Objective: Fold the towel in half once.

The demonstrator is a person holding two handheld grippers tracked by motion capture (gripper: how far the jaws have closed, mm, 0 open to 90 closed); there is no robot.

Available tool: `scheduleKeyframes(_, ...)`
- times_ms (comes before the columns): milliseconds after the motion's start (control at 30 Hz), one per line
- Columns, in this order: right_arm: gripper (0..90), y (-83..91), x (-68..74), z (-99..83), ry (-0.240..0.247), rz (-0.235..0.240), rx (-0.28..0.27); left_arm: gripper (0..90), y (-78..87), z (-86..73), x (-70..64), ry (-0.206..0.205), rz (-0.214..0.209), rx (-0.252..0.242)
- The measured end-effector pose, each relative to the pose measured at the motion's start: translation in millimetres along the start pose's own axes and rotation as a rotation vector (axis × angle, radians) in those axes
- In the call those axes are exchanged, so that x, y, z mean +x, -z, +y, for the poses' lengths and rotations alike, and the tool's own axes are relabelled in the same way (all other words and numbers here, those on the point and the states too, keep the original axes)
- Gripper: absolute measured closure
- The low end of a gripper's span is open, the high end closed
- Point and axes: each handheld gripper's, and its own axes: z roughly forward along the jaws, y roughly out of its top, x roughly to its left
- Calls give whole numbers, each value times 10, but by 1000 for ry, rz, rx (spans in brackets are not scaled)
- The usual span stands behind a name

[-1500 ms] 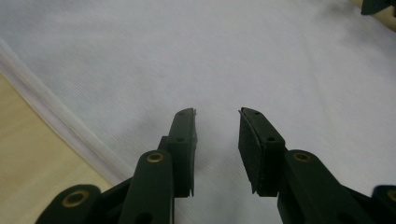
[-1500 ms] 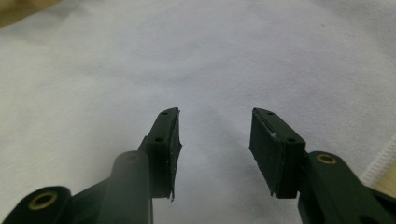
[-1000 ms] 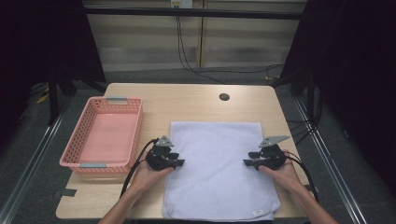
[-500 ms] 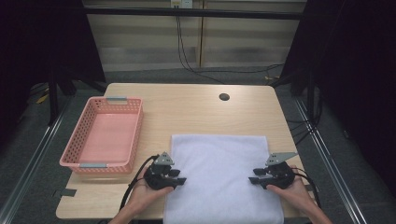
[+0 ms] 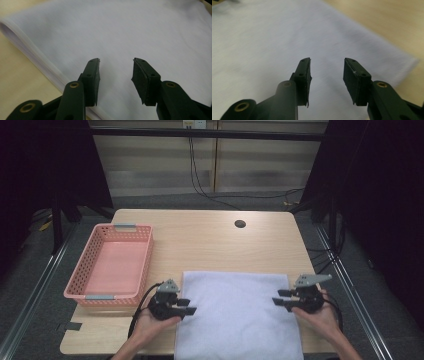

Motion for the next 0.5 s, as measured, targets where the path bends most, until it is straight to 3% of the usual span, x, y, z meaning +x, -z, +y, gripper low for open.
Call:
scheduleKeyframes(33,578,-12,-75,39,-4,-16,-4,570,-42,74,68,-12,23,-8)
scheduleKeyframes(67,577,-39,-177,85,-11,-25,-11,571,-79,141,145,1,32,-22)
scheduleKeyframes(100,562,-71,-274,126,-24,-43,-12,572,-114,199,216,30,22,-39)
scheduleKeyframes(167,551,-149,-450,189,-42,-69,-19,571,-169,297,318,29,29,-58)
scheduleKeyframes(233,535,-221,-582,229,-46,-129,-21,565,-219,369,426,29,61,-70)
scheduleKeyframes(300,520,-287,-672,241,-60,-112,-3,557,-295,408,531,70,112,-72)
scheduleKeyframes(433,500,-367,-747,232,-88,-114,19,535,-367,436,660,101,127,-69)
scheduleKeyframes(500,500,-376,-779,214,-117,-81,4,514,-356,442,700,118,145,-81)
